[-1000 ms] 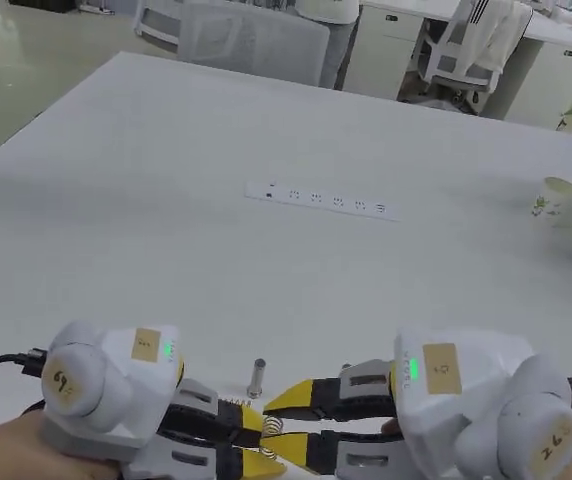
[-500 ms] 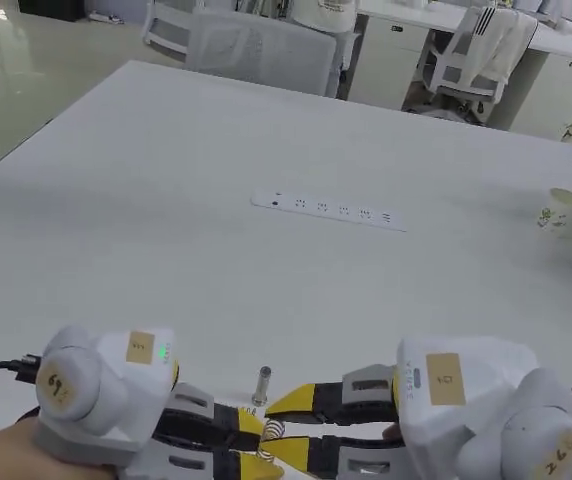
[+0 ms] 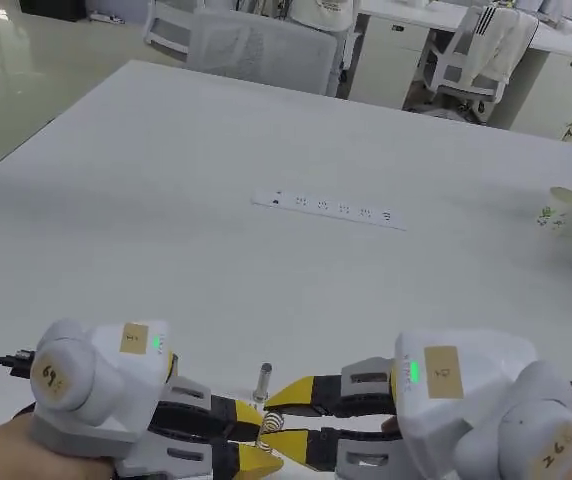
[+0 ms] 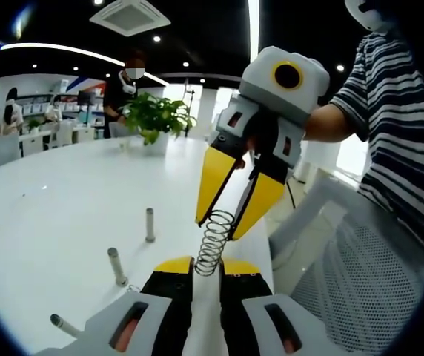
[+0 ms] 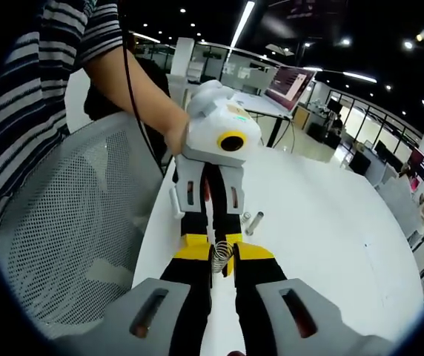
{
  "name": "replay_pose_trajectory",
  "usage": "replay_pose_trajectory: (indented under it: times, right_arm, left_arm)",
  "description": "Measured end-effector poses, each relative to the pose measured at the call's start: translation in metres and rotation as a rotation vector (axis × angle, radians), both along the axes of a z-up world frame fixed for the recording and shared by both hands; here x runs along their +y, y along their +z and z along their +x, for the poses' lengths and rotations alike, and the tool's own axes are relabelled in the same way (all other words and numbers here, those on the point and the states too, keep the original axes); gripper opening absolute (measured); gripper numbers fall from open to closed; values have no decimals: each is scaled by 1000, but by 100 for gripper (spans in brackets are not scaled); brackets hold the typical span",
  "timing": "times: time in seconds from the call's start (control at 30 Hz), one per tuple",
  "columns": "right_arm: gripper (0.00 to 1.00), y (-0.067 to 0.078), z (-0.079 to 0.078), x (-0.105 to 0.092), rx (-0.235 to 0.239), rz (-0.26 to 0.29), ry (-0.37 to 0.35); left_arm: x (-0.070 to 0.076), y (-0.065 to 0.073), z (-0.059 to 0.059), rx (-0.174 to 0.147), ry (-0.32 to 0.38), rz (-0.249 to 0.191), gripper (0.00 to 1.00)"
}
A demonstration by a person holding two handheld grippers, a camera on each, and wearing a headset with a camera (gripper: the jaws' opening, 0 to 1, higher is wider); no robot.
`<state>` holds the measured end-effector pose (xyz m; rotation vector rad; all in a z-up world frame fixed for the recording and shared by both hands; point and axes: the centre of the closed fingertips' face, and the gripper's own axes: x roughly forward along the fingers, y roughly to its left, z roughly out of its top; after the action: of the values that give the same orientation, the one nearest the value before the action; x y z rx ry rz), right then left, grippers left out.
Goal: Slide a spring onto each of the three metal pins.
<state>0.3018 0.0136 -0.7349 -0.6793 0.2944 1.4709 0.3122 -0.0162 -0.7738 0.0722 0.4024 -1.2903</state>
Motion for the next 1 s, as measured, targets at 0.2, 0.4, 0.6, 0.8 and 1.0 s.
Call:
replay_pose_trajectory:
  times: [0.2, 0.4, 0.6, 0.8, 1.0]
  right_arm:
    - [8, 0, 3, -3, -3, -1, -16]
    - [8, 0, 6, -5, -7, -4, -26]
    - [8, 0, 7, -4, -8, -2, -30]
    - [8, -1, 9, -5, -10, -2, -37]
    - [8, -1, 10, -8, -13, -3, -46]
  left_arm:
    - [9, -5, -1, 17, 31, 2, 12]
    - [18, -5, -3, 38, 39, 1, 20]
    - [31, -5, -2, 43, 72, 7, 25]
    - [40, -4, -3, 48, 87, 9, 35]
    - [51, 2, -5, 32, 90, 8, 37]
